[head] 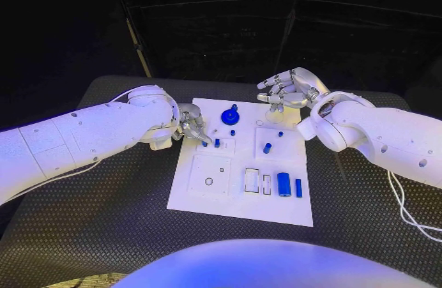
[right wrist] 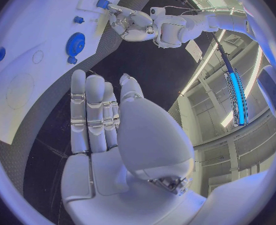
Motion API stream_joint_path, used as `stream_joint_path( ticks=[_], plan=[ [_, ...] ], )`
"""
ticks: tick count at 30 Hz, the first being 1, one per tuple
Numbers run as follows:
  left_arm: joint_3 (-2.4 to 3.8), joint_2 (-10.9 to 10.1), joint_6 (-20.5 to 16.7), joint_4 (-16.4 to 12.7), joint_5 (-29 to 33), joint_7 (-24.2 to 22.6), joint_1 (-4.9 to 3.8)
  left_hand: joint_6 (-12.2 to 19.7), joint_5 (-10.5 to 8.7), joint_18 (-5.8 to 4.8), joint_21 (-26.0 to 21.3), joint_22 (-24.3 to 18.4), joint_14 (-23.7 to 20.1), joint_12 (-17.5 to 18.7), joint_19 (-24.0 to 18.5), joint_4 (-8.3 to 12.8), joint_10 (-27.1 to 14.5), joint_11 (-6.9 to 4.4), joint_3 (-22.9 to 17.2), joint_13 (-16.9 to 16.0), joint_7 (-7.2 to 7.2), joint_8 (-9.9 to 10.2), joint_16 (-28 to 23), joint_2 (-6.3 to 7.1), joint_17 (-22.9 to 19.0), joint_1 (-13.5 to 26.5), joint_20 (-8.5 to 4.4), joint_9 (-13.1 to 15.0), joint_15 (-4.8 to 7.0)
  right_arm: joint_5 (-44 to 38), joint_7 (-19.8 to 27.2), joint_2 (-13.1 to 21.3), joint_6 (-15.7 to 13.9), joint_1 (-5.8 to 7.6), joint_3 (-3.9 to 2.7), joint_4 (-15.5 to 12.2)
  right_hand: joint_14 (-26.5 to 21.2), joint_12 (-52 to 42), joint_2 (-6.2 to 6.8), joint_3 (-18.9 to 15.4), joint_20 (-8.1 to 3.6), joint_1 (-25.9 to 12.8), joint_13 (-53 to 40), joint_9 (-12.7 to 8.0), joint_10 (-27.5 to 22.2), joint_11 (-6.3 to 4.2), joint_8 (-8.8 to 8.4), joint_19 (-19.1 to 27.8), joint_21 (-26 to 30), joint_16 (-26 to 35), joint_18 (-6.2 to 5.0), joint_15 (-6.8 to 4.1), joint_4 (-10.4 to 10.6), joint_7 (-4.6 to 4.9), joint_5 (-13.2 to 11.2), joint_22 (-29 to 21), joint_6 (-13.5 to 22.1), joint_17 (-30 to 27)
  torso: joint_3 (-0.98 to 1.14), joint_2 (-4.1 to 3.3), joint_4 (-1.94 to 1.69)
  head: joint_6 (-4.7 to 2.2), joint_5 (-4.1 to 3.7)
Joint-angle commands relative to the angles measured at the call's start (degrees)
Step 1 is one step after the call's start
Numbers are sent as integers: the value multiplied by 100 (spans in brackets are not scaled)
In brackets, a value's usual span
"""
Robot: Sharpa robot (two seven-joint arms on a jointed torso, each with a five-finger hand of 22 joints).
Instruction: Assemble the parts on the task board
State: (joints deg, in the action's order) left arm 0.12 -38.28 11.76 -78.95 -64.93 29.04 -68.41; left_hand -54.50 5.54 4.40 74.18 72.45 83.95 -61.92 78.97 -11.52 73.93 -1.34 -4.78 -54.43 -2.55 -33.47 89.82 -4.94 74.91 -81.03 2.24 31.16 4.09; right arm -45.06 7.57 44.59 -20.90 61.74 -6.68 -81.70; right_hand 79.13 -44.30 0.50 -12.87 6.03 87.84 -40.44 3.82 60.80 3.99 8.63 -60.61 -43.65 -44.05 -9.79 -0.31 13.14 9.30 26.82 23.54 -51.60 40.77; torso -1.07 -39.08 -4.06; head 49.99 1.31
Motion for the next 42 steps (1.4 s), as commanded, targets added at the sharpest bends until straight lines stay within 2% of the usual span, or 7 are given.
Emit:
stream_joint_path(
  ticks=[1, 15, 28, 33, 38, 42],
  plan=[
    [-3, 13, 117, 10, -29, -12, -4, -5, 6, 25, 11, -1, 605, -19, 10, 361, -1, -25, -390, -3, 27, -39, 18, 6, 1509, -44, -20, 9, 34, -13, 43, -6, 42, 7, -2, -6, -28, 20, -42, 31, 1, 16, 9, 9, -49, 5, 20, -20, 36, 21, -71, 5, 13, -12, 34, -7, 34, 8, -1, -1, -1, 1, 0],
    [-91, 112, 354, 128, -115, 43, -5, -4, -4, 25, 9, 2, 605, -64, 9, 372, 27, -27, -430, -53, 31, -58, 18, 65, 1509, -27, -21, 26, 36, -13, 38, -1, 50, 4, -2, -15, -28, 20, -42, 31, 1, 16, 9, 9, -49, 5, 20, -20, 36, 21, -71, 5, 13, -12, 34, -7, 34, 8, -2, -3, 2, 1, -12],
    [-112, 237, 298, 279, -135, 58, -5, -11, -9, 25, 6, 3, 605, -59, 9, 358, 27, -28, -455, -40, 34, -71, 18, 85, 1509, 8, -22, 36, 37, -13, 43, -10, 54, 3, -1, -15, -24, 19, -44, 34, -1, 31, 15, 9, -50, 6, 23, -26, 42, 26, -71, 4, 13, -10, 33, -9, 33, 17, -1, -1, 1, 1, -24],
    [-115, 260, 297, 319, -135, 60, -5, -21, -19, 23, 9, 16, 605, -75, 16, 289, 41, -33, -481, -46, 41, -98, 18, 157, 1509, 137, -23, 58, 40, -13, 43, -6, 55, 3, -1, -19, -24, 19, -44, 34, -1, 31, 15, 9, -50, 6, 23, -26, 42, 26, -71, 4, 13, -10, 33, -9, 33, 17, -2, 0, 4, 1, -30],
    [-116, 232, 220, 312, -135, 57, -5, -89, -41, 21, 8, 31, 605, -111, 24, -54, 65, -27, -238, -56, 39, -157, 18, 440, 1509, 664, -23, 95, 37, -13, 44, 0, 55, 2, -1, -18, -27, 19, -44, 32, 0, 29, 17, 9, -51, 7, 24, -27, 44, 41, -71, 5, 16, -9, 32, -10, 34, 6, 0, 0, -2, 1, -41],
    [-114, 182, 96, 270, -135, 52, -3, -127, -42, 21, 5, 39, 605, -133, 31, -350, 74, -22, 34, -58, 33, -186, 18, 576, 1509, 1054, -22, 114, 36, -13, 48, 1, 54, 1, -1, -16, -27, 19, -44, 32, 0, 29, 17, 9, -51, 7, 24, -27, 44, 41, -71, 5, 16, -9, 32, -10, 34, 6, -6, 2, -4, 1, -49]
  ],
)
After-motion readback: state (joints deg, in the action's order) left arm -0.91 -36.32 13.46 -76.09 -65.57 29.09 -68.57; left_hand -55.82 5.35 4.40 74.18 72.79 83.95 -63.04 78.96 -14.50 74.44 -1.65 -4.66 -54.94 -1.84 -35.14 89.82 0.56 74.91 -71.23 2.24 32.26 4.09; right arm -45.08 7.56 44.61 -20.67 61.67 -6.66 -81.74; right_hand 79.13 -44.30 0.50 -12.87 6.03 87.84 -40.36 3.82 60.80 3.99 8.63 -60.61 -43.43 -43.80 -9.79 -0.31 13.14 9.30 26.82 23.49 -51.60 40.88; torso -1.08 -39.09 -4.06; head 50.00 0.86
